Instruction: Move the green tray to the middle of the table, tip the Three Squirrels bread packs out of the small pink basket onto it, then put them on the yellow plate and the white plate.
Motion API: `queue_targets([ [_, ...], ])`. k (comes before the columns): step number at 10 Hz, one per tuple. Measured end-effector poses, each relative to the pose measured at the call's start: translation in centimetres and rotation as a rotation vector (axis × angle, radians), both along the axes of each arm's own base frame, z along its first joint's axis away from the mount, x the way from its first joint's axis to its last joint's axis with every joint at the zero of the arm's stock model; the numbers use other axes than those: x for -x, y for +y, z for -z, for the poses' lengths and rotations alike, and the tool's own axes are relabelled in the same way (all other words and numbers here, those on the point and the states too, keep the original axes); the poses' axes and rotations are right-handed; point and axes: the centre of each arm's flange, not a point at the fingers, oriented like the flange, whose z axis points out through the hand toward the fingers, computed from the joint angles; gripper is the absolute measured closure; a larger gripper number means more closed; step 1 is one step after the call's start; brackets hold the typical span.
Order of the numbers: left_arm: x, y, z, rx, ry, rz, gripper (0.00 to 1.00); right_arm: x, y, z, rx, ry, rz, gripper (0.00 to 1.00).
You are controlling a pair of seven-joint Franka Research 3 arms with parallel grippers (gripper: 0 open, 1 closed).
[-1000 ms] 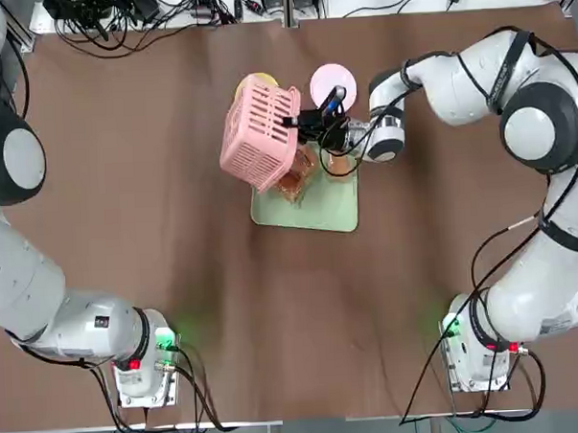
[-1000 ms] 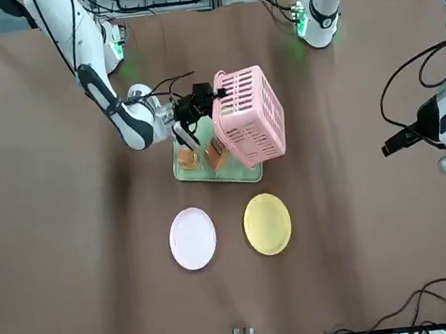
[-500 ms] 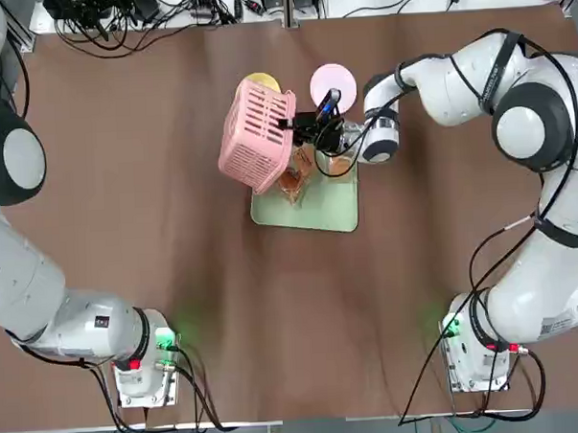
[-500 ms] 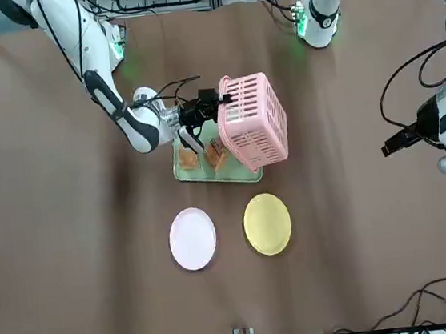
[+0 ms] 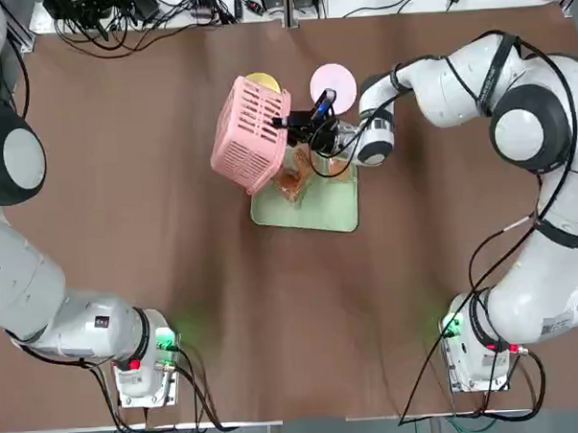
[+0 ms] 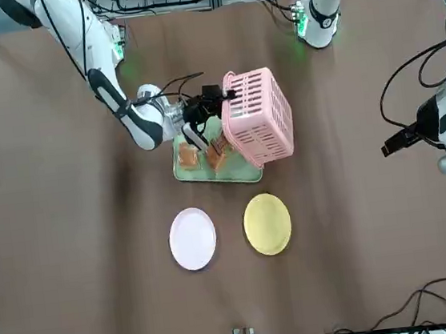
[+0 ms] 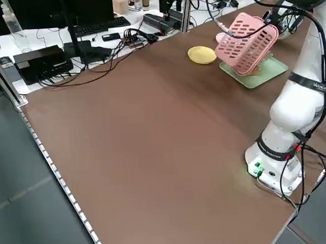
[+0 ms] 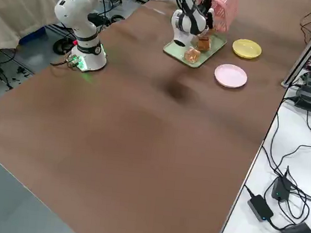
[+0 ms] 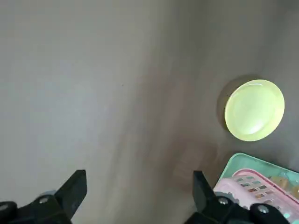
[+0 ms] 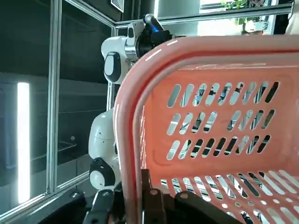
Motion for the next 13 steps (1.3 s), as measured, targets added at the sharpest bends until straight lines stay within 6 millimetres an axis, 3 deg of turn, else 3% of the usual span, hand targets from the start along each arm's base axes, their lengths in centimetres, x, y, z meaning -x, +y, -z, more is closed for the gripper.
queue_targets([
  [4, 0.0, 0.0, 0.0, 0.0, 0.0, 0.0, 0.0, -0.6, 0.4, 0.1, 0.01, -0.003, 0.009, 0.92],
  [9, 0.0, 0.2, 0.0, -0.002, 0.0, -0.002, 0.0, -1.2, 2.4, -0.7, -0.01, 0.008, 0.034, 0.92],
  [13, 0.0, 0.2, 0.1, -0.003, 0.002, -0.003, 0.0, -2.4, 1.6, -0.6, -0.005, 0.018, 0.048, 0.92],
])
